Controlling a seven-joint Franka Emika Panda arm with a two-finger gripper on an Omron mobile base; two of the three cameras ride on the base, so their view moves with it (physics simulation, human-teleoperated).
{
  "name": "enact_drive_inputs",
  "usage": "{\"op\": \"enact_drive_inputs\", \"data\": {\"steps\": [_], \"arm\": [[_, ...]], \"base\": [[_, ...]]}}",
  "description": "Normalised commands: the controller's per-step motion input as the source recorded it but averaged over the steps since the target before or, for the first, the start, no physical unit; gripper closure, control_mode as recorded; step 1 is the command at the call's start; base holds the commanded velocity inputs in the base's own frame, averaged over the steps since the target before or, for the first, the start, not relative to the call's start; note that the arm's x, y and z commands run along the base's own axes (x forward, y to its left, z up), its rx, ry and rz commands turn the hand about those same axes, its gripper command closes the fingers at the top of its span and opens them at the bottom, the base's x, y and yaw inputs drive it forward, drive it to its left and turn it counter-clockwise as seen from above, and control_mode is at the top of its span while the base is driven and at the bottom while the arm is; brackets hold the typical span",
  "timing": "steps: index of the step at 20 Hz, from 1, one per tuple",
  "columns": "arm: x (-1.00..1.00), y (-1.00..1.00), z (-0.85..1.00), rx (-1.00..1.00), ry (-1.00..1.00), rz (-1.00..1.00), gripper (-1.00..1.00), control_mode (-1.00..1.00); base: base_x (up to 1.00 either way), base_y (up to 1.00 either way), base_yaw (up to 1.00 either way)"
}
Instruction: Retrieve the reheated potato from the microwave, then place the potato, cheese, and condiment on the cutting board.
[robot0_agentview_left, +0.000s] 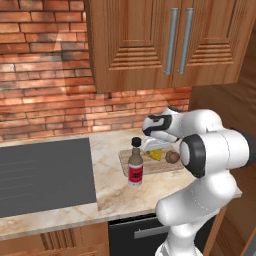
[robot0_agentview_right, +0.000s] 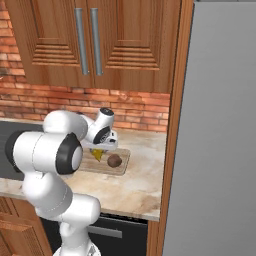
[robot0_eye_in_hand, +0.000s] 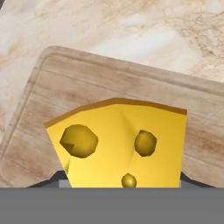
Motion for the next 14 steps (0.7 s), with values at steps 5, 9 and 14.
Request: {"op": "enact_drive_inputs", "data": {"steps": [5,9,14], "arm": [[0.07,0.01,-0.13,0.0,0.0,0.03,1.0,-1.0],[0.0,0.0,-0.11,0.0,0.0,0.02,1.0,-1.0],[0.0,0.0,-0.11,0.0,0.0,0.02,1.0,-1.0]], "base": [[0.0,0.0,0.0],[0.0,0.0,0.0],[0.0,0.0,0.0]]}}
